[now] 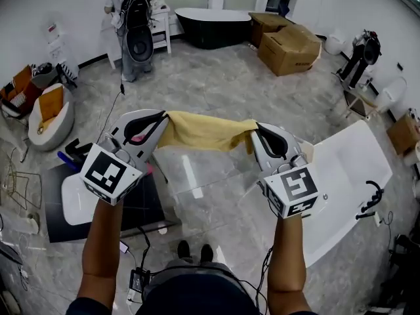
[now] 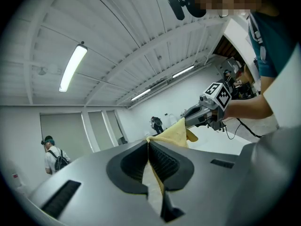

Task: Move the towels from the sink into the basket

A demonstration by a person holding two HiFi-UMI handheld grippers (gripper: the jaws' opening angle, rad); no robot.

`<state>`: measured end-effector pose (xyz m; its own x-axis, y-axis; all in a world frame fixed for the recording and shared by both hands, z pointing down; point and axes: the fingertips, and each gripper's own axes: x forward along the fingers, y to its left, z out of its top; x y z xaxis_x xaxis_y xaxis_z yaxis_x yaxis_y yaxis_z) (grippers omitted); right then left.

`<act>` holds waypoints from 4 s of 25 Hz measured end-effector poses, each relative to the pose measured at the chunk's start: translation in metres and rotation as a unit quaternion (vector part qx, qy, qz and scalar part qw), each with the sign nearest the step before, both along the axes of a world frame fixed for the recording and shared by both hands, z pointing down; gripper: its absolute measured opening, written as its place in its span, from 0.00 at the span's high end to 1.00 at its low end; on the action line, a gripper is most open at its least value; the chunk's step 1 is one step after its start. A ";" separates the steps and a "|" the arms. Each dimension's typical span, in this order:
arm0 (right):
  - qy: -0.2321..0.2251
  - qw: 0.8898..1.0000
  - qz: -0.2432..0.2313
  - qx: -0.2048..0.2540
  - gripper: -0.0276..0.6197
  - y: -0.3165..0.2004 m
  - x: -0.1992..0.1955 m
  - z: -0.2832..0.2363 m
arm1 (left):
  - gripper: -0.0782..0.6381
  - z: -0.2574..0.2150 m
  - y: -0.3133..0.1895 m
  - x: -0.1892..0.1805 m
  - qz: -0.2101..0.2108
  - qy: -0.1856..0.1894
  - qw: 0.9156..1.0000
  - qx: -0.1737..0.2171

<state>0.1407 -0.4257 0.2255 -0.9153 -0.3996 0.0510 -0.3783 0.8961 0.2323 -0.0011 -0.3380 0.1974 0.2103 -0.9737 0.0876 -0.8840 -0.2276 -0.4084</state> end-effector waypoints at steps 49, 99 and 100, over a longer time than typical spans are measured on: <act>0.040 0.952 0.299 -0.049 0.92 -0.125 0.353 0.110 | 0.87 0.116 -0.234 0.312 0.305 0.051 0.948 -0.077; 0.077 0.923 0.310 -0.215 0.92 -0.298 0.453 0.453 | 0.87 0.458 -0.417 0.416 0.285 0.065 0.913 -0.283; 0.077 0.922 0.310 -0.218 0.92 -0.299 0.454 0.459 | 0.87 0.464 -0.418 0.417 0.284 0.065 0.913 -0.287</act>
